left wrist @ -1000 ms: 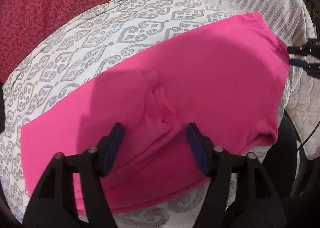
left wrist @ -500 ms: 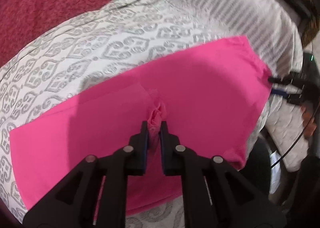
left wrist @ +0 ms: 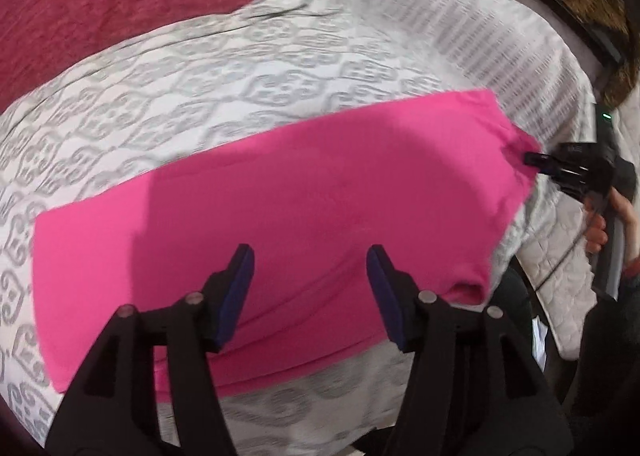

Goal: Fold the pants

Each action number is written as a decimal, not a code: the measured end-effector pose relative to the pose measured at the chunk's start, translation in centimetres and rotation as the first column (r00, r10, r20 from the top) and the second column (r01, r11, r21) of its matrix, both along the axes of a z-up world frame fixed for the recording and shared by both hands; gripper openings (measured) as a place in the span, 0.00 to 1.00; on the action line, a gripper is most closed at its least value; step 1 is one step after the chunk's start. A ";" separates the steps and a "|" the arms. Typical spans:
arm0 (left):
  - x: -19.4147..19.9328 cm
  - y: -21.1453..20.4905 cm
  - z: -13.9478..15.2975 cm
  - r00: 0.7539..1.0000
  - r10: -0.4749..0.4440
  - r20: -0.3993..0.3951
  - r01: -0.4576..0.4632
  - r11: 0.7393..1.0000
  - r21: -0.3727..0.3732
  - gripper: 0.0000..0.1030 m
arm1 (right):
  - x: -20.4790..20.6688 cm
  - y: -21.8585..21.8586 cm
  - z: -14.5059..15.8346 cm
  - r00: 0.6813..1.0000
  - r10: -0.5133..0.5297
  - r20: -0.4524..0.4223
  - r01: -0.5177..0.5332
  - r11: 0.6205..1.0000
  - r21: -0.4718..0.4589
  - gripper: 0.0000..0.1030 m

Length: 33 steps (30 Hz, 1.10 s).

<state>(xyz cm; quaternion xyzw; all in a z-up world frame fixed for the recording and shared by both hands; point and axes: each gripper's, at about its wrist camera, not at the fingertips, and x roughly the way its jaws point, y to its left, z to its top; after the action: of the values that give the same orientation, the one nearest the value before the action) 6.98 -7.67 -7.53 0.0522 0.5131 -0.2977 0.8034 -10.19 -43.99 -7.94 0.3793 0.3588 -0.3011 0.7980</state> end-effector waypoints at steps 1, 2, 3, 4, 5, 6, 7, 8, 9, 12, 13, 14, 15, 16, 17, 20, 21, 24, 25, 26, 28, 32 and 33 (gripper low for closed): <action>0.5 0.8 -0.3 0.999 0.029 -0.013 -0.029 1.000 -0.003 0.58 | 0.4 0.6 0.9 1.000 0.018 0.003 -0.018 0.999 -0.040 0.06; 0.8 1.6 -0.4 0.998 0.055 -0.026 -0.056 0.998 -0.011 0.58 | 1.1 1.5 1.9 0.999 0.047 0.010 -0.046 0.995 -0.085 0.06; 1.3 2.6 -0.6 0.995 0.087 -0.044 -0.088 0.996 -0.026 0.58 | 1.7 2.3 2.8 0.997 0.075 0.015 -0.073 0.990 -0.117 0.06; 1.6 3.2 -0.7 0.993 0.104 -0.054 -0.106 0.994 -0.035 0.58 | 2.5 3.4 3.8 0.993 0.113 0.023 -0.108 0.983 -0.151 0.06; 2.1 4.4 -0.8 0.988 0.139 -0.070 -0.142 0.989 -0.051 0.58 | 3.3 4.5 4.7 0.988 0.149 0.029 -0.141 0.974 -0.179 0.06; 2.4 5.4 -0.8 0.984 0.162 -0.077 -0.167 0.984 -0.063 0.58 | 4.1 5.8 5.6 0.982 0.187 0.034 -0.176 0.963 -0.206 0.06; 2.6 6.2 -0.7 0.980 0.184 -0.081 -0.190 0.979 -0.075 0.58 | 5.3 7.5 6.6 0.971 0.236 0.037 -0.221 0.946 -0.238 0.06; 2.7 6.8 -0.6 0.977 0.198 -0.084 -0.204 0.975 -0.083 0.58 | 6.6 9.6 7.5 0.956 0.291 0.038 -0.271 0.924 -0.271 0.06; 3.0 8.0 -0.4 0.971 0.221 -0.089 -0.229 0.968 -0.098 0.58 | 7.8 11.7 8.2 0.936 0.349 0.038 -0.322 0.898 -0.299 0.06; 3.5 11.4 -0.2 0.952 0.281 -0.120 -0.298 0.942 -0.154 0.58 | 10.8 18.7 9.4 0.840 0.541 0.045 -0.488 0.789 -0.372 0.06; 3.6 12.1 -0.2 0.947 0.294 -0.127 -0.313 0.936 -0.164 0.58 | 12.2 22.2 9.4 0.778 0.628 0.023 -0.569 0.719 -0.398 0.06; 3.7 13.0 -0.2 0.940 0.314 -0.135 -0.335 0.926 -0.174 0.58 | 13.1 25.1 9.0 0.719 0.695 -0.006 -0.636 0.655 -0.409 0.06; 3.7 14.1 -0.3 0.930 0.338 -0.142 -0.360 0.915 -0.180 0.58 | 13.8 27.8 8.2 0.659 0.752 -0.036 -0.697 0.591 -0.406 0.06; 3.7 14.9 -0.4 0.923 0.355 -0.148 -0.378 0.908 -0.182 0.58 | 14.4 29.7 7.5 0.611 0.790 -0.053 -0.740 0.547 -0.392 0.06; 3.6 15.5 -0.5 0.917 0.368 -0.156 -0.393 0.900 -0.187 0.58 | 14.8 31.4 6.6 0.562 0.825 -0.065 -0.783 0.505 -0.364 0.06; 3.2 16.2 -0.5 0.922 0.350 -0.164 -0.379 0.902 -0.205 0.58 | 14.7 31.8 4.6 0.564 0.821 -0.088 -0.801 0.519 -0.298 0.06; 3.2 16.0 -0.4 0.928 0.337 -0.157 -0.364 0.909 -0.204 0.58 | 14.6 30.8 4.3 0.592 0.800 -0.099 -0.786 0.547 -0.286 0.06; 3.2 15.0 -0.4 0.941 0.303 -0.150 -0.329 0.923 -0.199 0.59 | 13.5 25.1 3.3 0.733 0.663 -0.150 -0.677 0.690 -0.256 0.17; 3.2 14.3 -0.6 0.945 0.288 -0.154 -0.315 0.928 -0.199 0.59 | 12.9 23.0 3.2 0.784 0.594 -0.182 -0.621 0.735 -0.274 0.27; 3.1 13.7 -0.6 0.949 0.274 -0.157 -0.302 0.932 -0.199 0.59 | 12.0 21.0 3.1 0.832 0.501 -0.239 -0.555 0.759 -0.340 0.33; 3.0 12.5 -0.8 0.955 0.248 -0.160 -0.277 0.942 -0.192 0.59 | 10.8 18.9 3.0 0.854 0.412 -0.317 -0.517 0.736 -0.437 0.56; 2.3 10.6 -0.7 0.967 0.204 -0.149 -0.228 0.960 -0.165 0.59 | 10.4 18.2 1.4 0.807 0.434 -0.399 -0.585 0.674 -0.450 0.62; 2.2 10.2 -0.7 0.970 0.196 -0.147 -0.218 0.964 -0.154 0.59 | 10.5 18.7 0.9 0.792 0.465 -0.396 -0.608 0.664 -0.435 0.64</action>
<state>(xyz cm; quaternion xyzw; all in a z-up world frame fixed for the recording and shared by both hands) 9.14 2.49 -8.26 -0.0898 0.5401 -0.2573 0.7963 0.30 -25.32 -7.01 -0.0270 0.4525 -0.1842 0.8721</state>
